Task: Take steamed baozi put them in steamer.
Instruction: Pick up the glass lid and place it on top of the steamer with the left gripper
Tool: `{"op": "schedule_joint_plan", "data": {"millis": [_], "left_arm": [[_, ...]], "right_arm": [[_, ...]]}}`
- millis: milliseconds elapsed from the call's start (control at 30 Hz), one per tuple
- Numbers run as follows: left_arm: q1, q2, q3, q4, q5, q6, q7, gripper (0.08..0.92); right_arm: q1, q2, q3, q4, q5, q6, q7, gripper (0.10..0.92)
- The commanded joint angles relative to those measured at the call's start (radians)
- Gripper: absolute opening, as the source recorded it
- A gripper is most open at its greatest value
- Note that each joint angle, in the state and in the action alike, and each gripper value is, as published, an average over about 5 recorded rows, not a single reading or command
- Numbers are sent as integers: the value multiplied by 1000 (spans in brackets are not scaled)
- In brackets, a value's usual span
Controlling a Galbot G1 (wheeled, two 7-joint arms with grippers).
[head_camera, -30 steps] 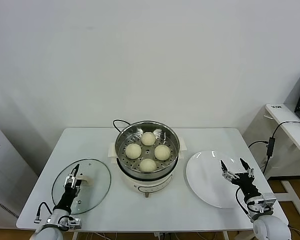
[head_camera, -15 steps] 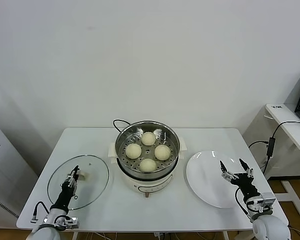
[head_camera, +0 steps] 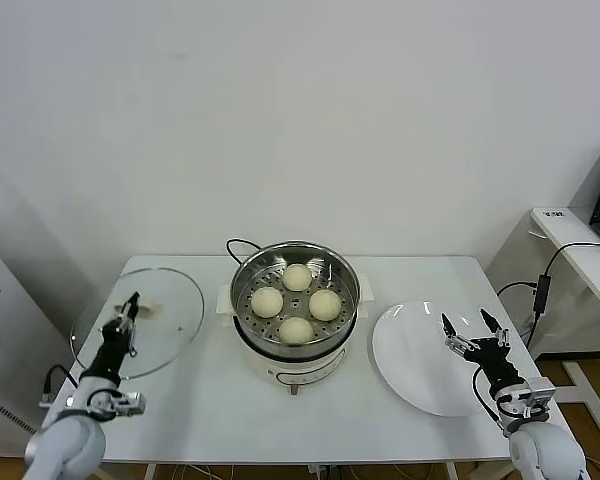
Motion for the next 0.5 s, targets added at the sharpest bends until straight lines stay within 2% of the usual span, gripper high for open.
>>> {"op": "schedule_joint_plan", "data": {"millis": [33,133,267,500], "left_arm": [[-110,205,144,-274,-173,363,281,105],[-182,210,242,-318,-138,466,332,105],[-283,179,390,-339,-52,567,375,105],[-430,78,580,-301,116,617,446,105]], "right_arm": [[4,-10,-1,4,9,-1,3,823],[5,-16,1,8,10,-2,2,823],[7,-23,3,12,11,-3,2,823],[4,-30,9,10,10,-4,2,823]]}}
